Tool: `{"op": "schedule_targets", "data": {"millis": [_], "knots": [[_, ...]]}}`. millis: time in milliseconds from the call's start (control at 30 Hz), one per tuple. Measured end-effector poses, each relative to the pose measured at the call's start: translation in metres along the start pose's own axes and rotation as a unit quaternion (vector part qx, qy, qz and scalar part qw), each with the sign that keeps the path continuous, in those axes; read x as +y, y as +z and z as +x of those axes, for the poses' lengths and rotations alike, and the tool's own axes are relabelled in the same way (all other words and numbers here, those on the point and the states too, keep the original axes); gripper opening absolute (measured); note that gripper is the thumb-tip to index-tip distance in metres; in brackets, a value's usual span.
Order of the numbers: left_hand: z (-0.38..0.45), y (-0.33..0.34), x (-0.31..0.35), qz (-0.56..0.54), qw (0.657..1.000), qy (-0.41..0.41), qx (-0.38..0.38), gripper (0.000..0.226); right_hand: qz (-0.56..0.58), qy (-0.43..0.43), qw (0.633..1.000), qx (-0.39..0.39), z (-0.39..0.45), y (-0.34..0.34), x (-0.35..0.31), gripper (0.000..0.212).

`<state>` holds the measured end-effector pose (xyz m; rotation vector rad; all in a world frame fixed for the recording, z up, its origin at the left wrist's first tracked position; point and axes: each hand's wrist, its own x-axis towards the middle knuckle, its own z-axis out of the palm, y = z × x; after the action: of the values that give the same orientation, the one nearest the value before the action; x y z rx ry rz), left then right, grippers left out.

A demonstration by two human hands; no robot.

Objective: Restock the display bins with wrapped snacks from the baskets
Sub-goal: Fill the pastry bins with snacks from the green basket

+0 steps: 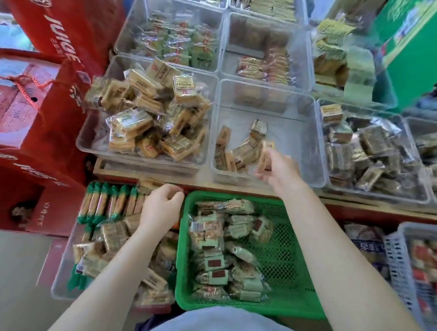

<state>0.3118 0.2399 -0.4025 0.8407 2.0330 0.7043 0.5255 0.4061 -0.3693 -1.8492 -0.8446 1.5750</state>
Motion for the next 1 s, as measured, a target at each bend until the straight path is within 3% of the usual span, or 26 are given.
{"op": "schedule_targets", "data": {"millis": [133,300,400,533,600,667,767,867,1000], "knots": [[-0.007,0.001,-0.069,0.260,0.965,-0.028,-0.010,0.046,-0.010,0.022,0.999,0.027,0.015,0.009,-0.006,0.017],[-0.019,-0.005,-0.124,0.328,0.944,-0.002,-0.038,0.056,-0.122,-0.130,0.982,0.059,-0.036,0.040,0.019,0.018],[-0.022,-0.010,-0.127,0.326,0.945,0.011,0.023,0.061,-0.215,-0.171,0.960,-0.060,-0.083,0.075,0.055,0.019],[-0.007,-0.020,-0.123,0.348,0.937,-0.001,0.016,0.075,-0.373,-0.068,0.889,-0.258,-0.104,0.116,0.121,0.020],[0.003,-0.022,-0.126,0.385,0.922,0.019,0.028,0.076,-0.427,-0.038,0.856,-0.289,-0.110,0.123,0.145,0.020],[0.012,-0.024,-0.126,0.401,0.914,0.039,0.043,0.064,-0.439,-0.020,0.851,-0.286,-0.111,0.122,0.154,0.022],[0.017,-0.029,-0.120,0.309,0.949,0.025,0.059,0.045,-0.400,0.004,0.880,-0.255,-0.106,0.115,0.149,0.024],[0.003,-0.041,-0.108,0.036,0.997,-0.057,0.026,0.044,-0.347,0.003,0.913,-0.216,-0.097,0.110,0.134,0.022],[-0.021,-0.055,-0.092,-0.290,0.949,-0.120,-0.014,0.046,-0.215,0.019,0.951,-0.223,-0.094,0.111,0.111,0.025]]}}
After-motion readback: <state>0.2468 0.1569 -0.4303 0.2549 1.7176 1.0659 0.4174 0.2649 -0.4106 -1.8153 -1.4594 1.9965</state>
